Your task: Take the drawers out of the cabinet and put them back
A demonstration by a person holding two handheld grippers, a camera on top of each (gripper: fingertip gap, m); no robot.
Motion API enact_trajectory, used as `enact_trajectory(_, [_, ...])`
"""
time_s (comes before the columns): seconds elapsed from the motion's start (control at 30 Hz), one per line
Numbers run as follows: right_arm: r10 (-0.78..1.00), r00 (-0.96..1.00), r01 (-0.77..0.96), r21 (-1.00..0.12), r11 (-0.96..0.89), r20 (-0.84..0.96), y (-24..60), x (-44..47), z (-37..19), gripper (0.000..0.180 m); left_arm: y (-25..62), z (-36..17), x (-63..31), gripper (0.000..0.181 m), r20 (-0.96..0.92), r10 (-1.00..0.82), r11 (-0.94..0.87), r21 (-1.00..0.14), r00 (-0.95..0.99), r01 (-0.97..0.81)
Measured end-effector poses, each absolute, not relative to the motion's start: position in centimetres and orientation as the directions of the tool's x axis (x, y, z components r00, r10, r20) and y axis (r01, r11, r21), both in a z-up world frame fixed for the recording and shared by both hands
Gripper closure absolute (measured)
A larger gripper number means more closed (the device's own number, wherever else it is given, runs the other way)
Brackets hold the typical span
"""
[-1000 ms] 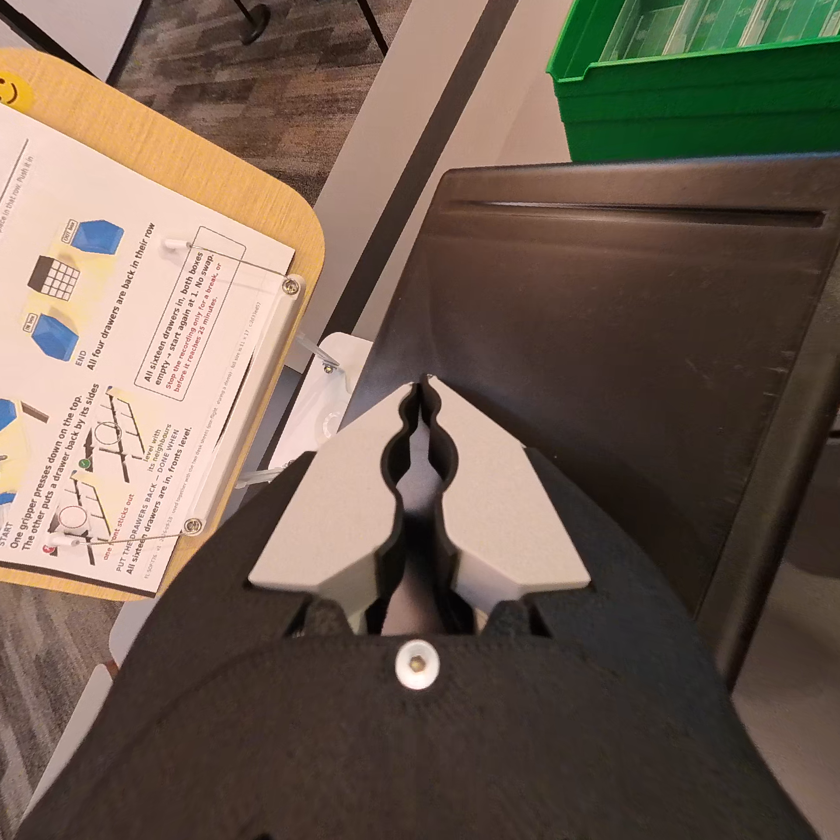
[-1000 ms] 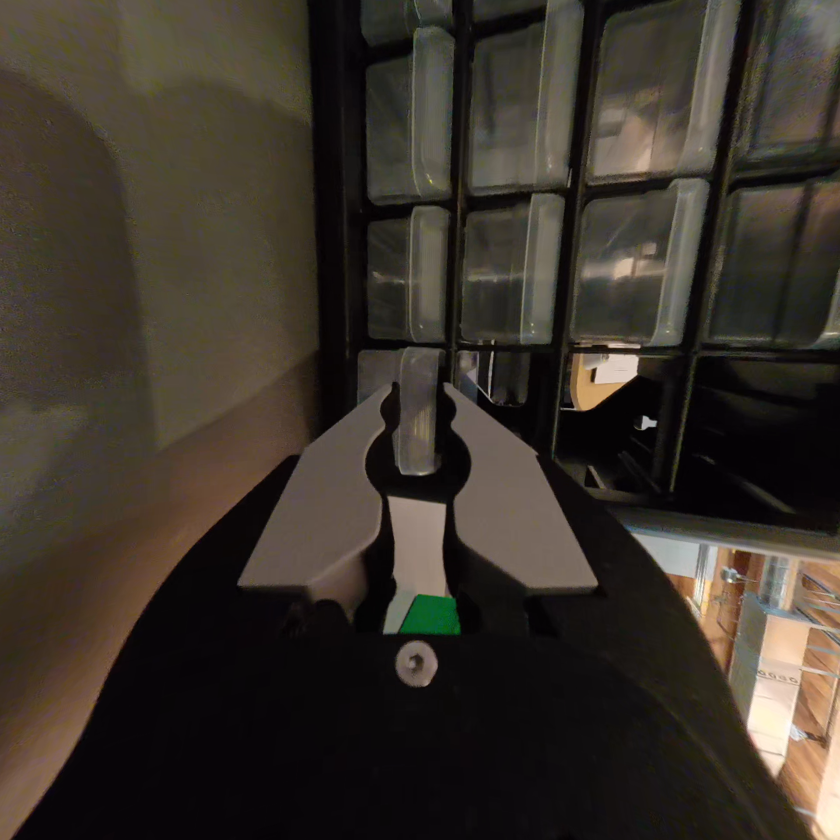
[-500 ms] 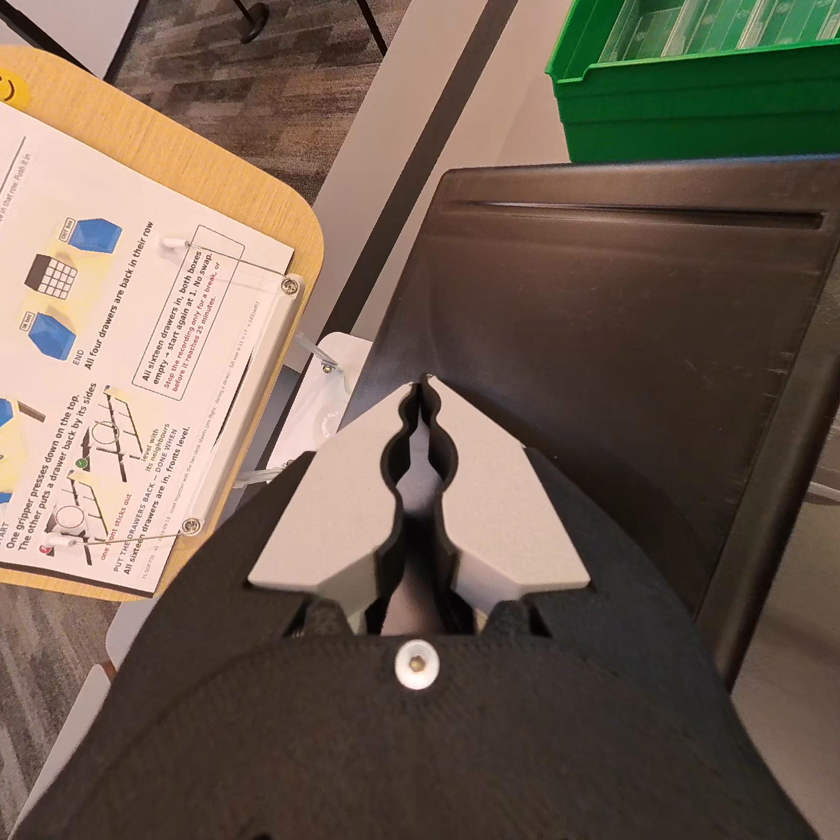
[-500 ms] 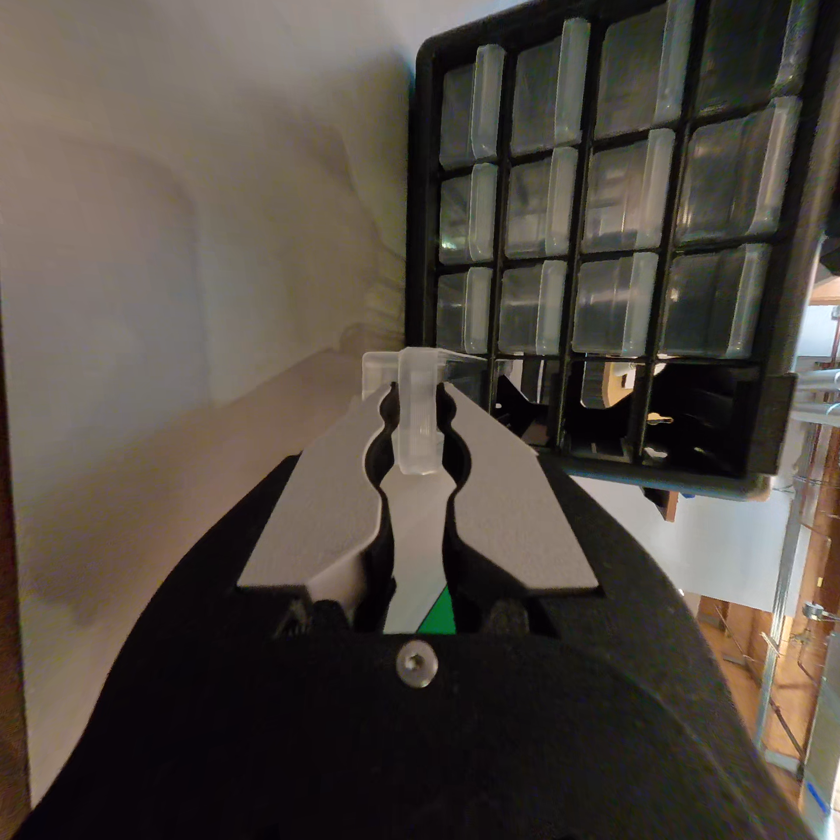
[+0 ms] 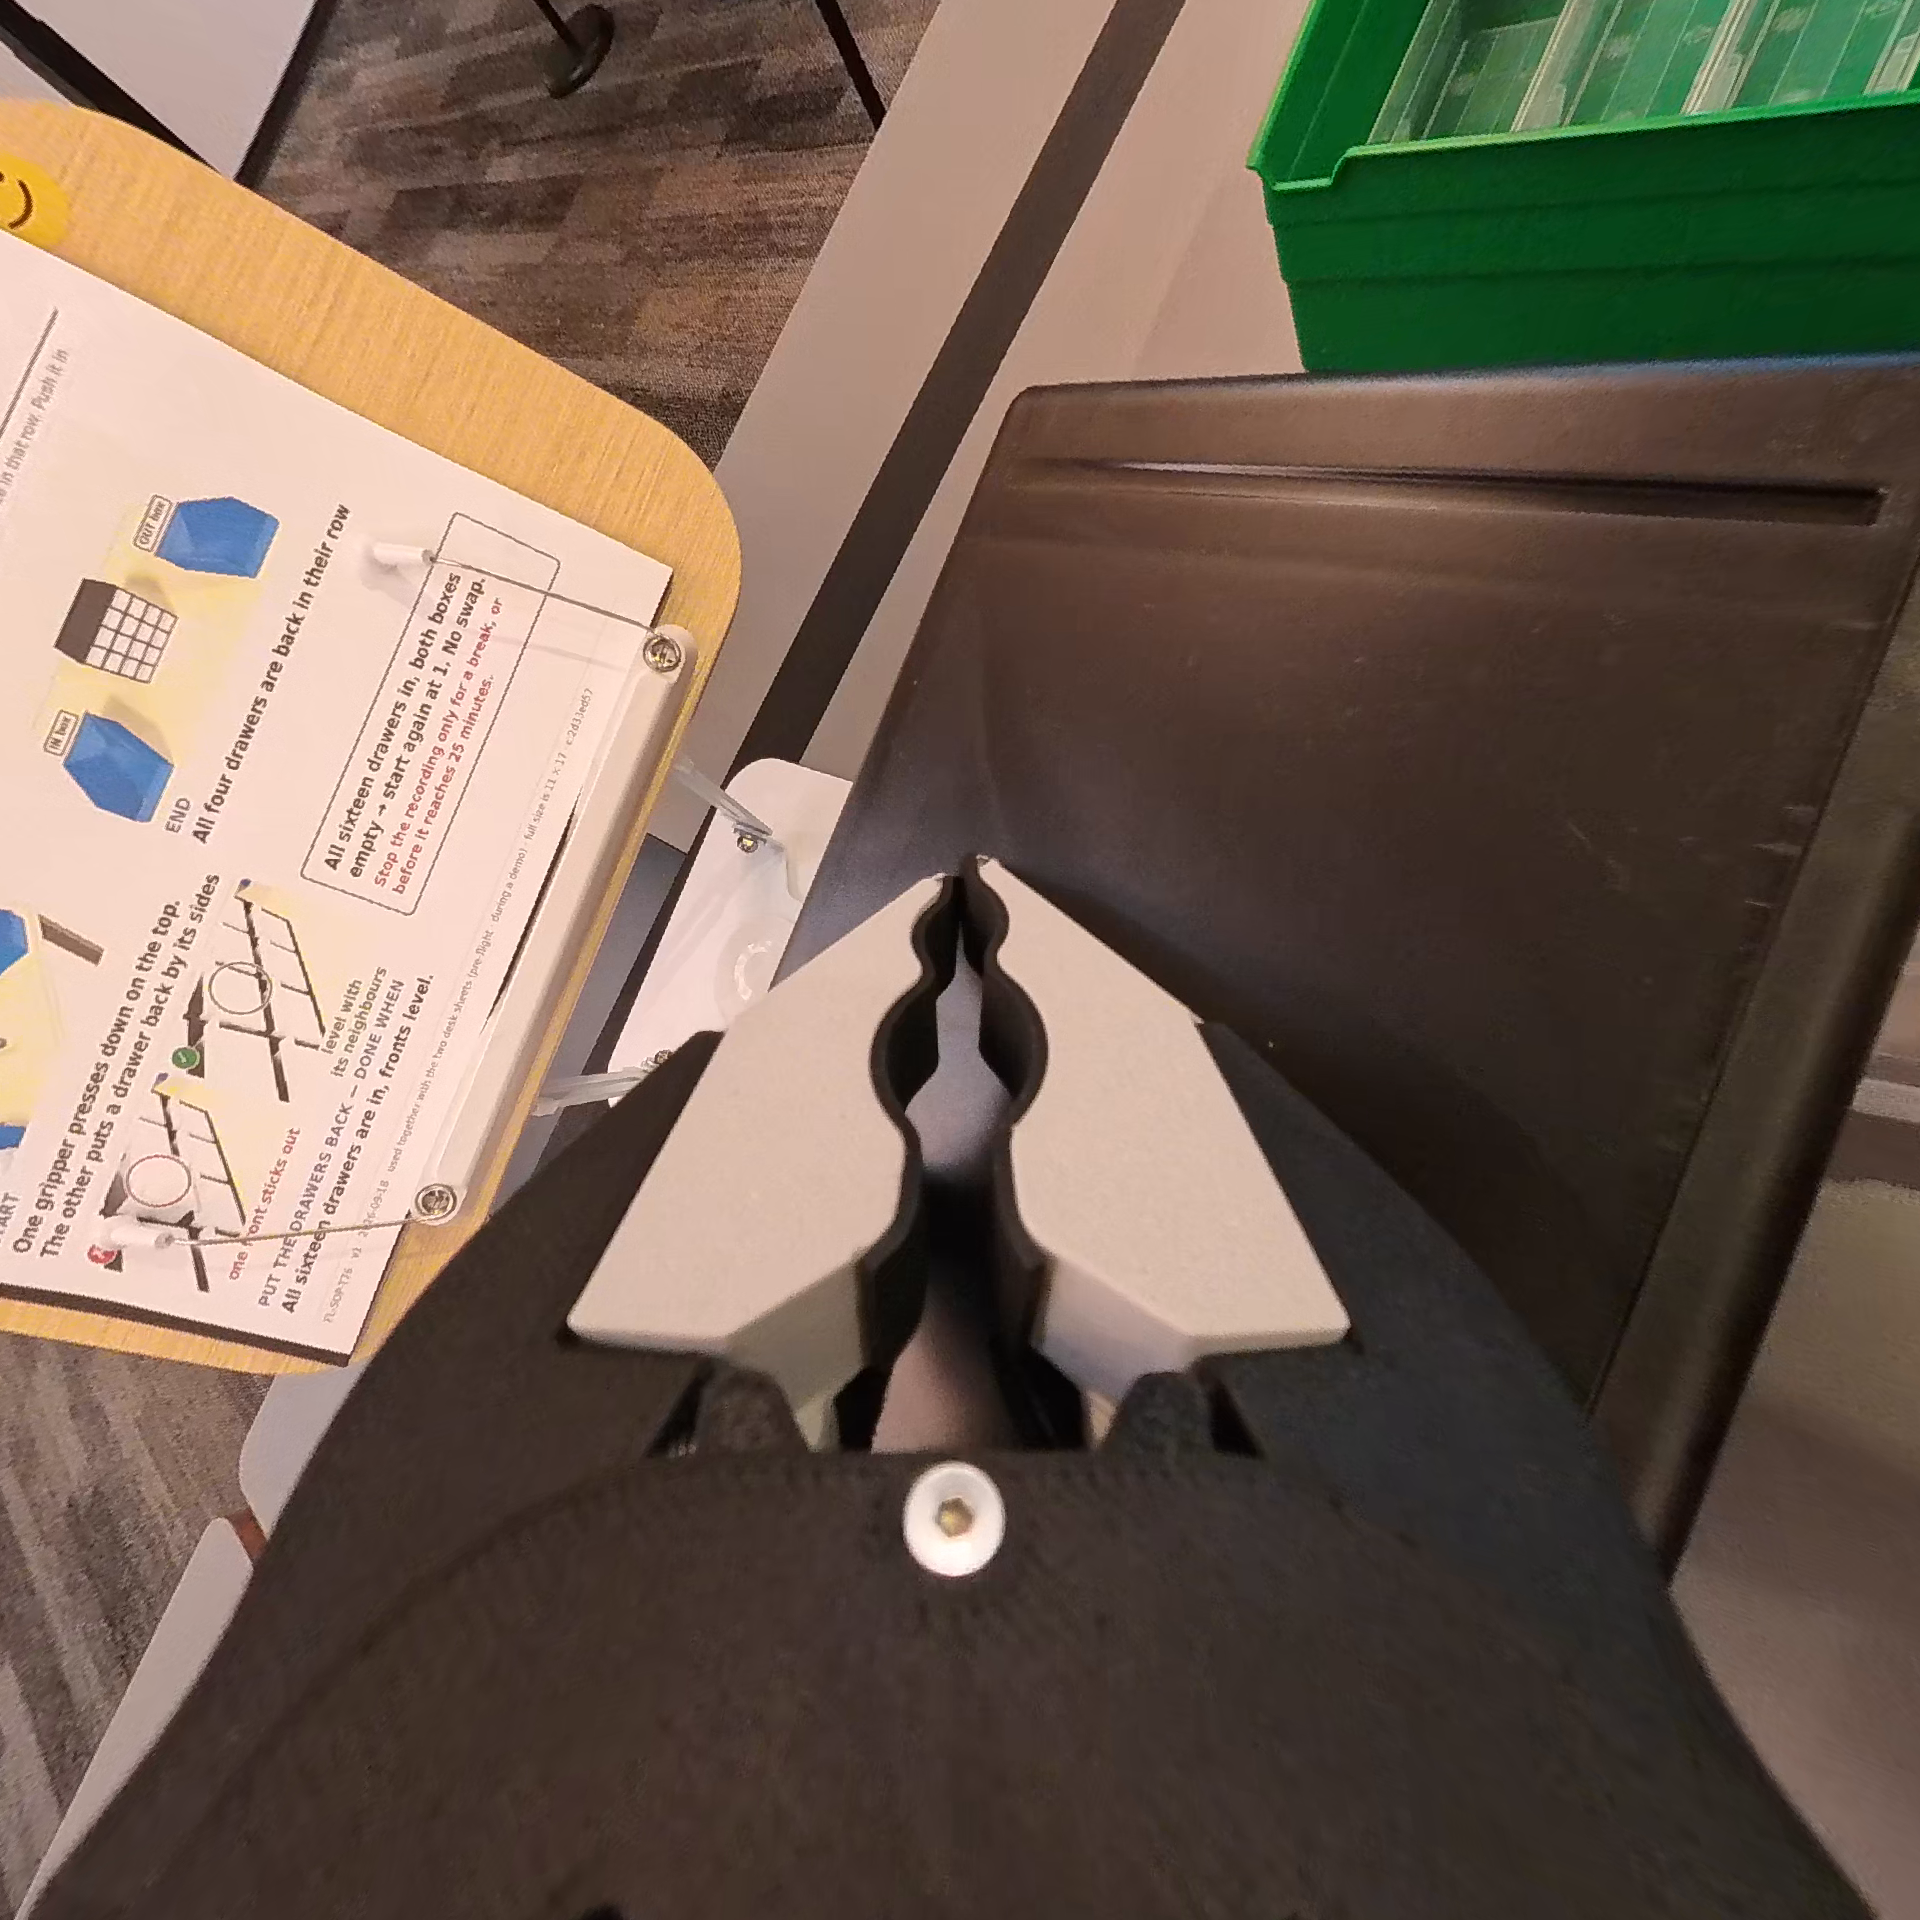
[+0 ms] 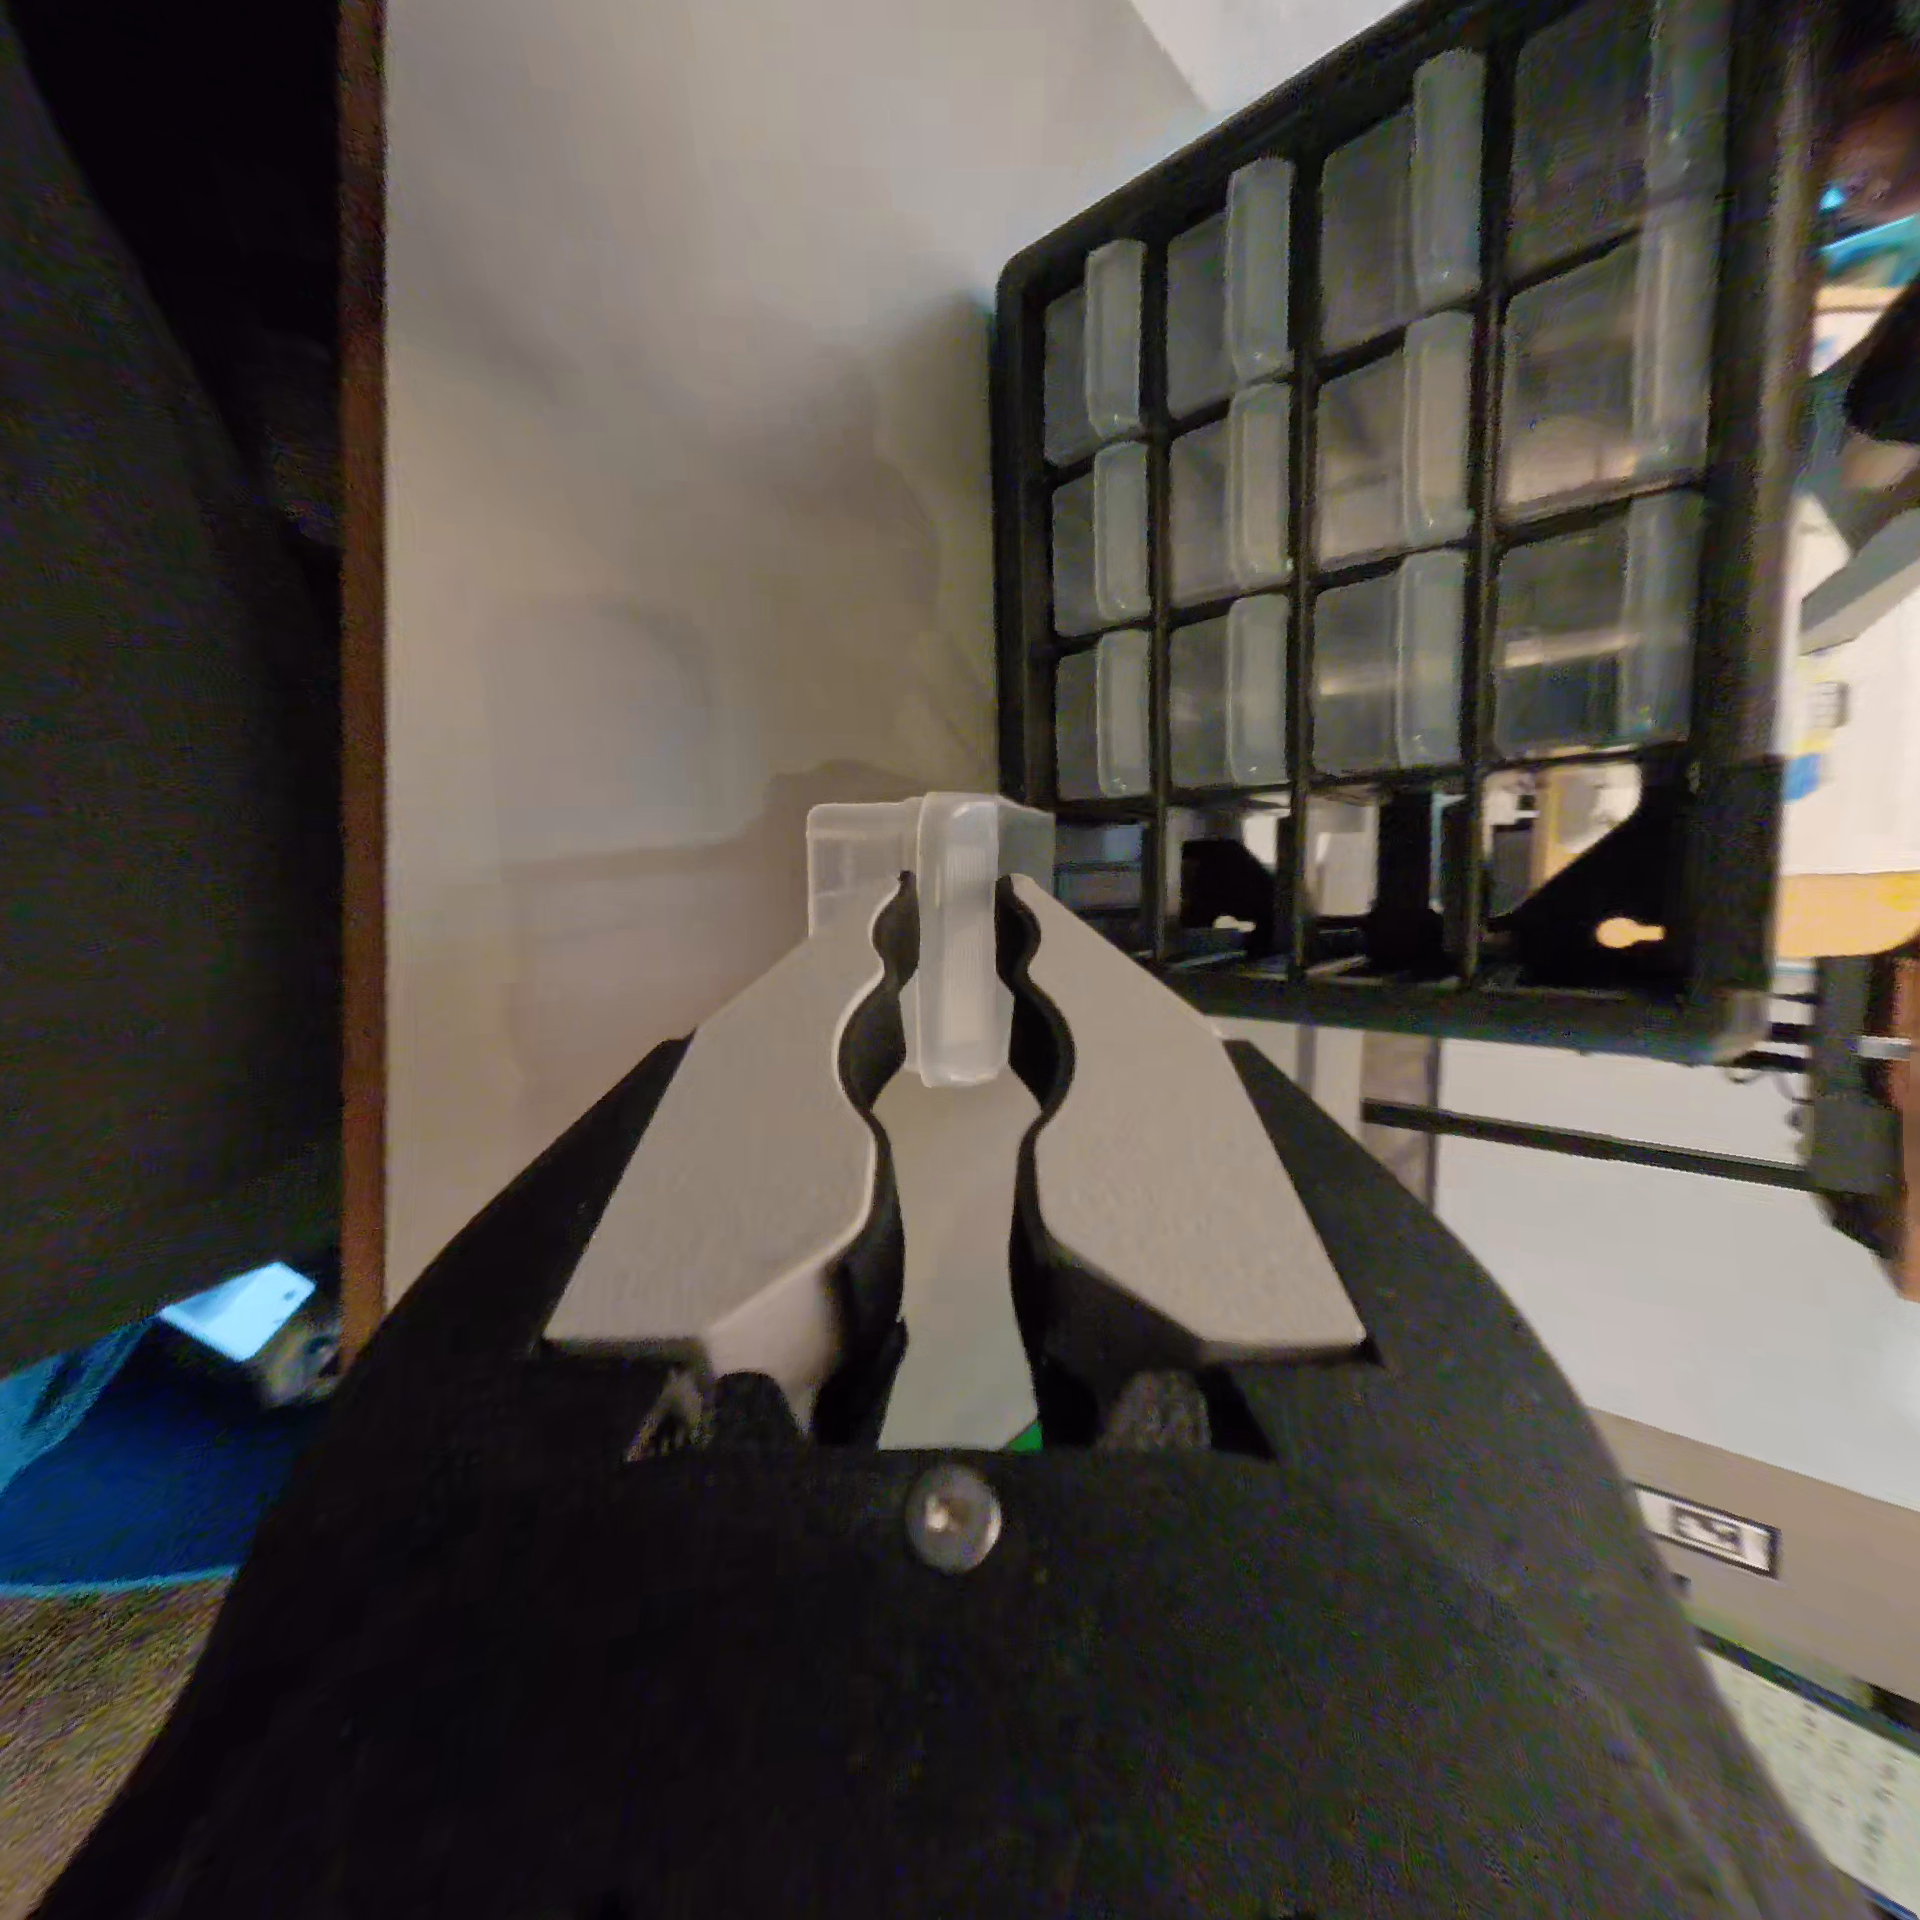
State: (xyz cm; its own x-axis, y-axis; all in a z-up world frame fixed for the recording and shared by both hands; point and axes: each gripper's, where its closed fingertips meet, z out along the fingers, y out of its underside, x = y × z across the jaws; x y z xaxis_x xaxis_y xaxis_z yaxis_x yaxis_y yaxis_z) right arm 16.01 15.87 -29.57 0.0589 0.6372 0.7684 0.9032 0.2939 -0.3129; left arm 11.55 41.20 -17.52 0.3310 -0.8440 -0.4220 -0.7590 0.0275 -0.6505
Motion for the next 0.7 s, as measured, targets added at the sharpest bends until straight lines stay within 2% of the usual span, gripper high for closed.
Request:
enact_trajectory(0.13, [0.682, 0.02, 0.918, -0.283, 0.276, 0.731, 14.8, 17.8, -30.4, 0.165, 41.2, -17.5, 11.6, 0.181, -0.423, -0.843, 0.029, -0.65, 0.331, -0.759])
enact_trajectory(0.3, [0.775, 0.013, 0.962, -0.219, 0.162, 0.631, 13.0, 22.1, -33.0, 0.162, 41.2, -17.5, 11.6, 0.181, -0.426, -0.842, 0.03, -0.649, 0.33, -0.76])
enact_trajectory(0.4, [0.845, 0.153, 0.973, -0.23, -0.037, 0.513, 12.3, 24.8, -33.7, 0.126, 41.2, -17.5, 11.6, 0.181, -0.427, -0.842, 0.031, -0.649, 0.33, -0.76])
enact_trajectory(0.5, [0.834, 0.37, 0.915, -0.319, -0.249, 0.41, 12.9, 24.6, -33.1, 0.11, 41.2, -17.5, 11.6, 0.181, -0.426, -0.842, 0.03, -0.649, 0.33, -0.76])
enact_trajectory(0.53, [0.811, 0.443, 0.884, -0.338, -0.323, 0.382, 13.4, 24.5, -33.0, 0.097, 41.2, -17.5, 11.6, 0.181, -0.426, -0.842, 0.031, -0.649, 0.33, -0.76])
enact_trajectory(0.63, [0.74, 0.657, 0.712, -0.442, -0.546, 0.143, 14.5, 22.1, -33.5, 0.088, 41.2, -17.5, 11.5, 0.181, -0.428, -0.841, 0.032, -0.648, 0.33, -0.761])
enact_trajectory(0.7, [0.691, 0.72, 0.634, -0.47, -0.614, 0.068, 16.0, 20.8, -34.4, 0.083, 41.2, -17.5, 11.5, 0.181, -0.428, -0.841, 0.031, -0.649, 0.33, -0.76])
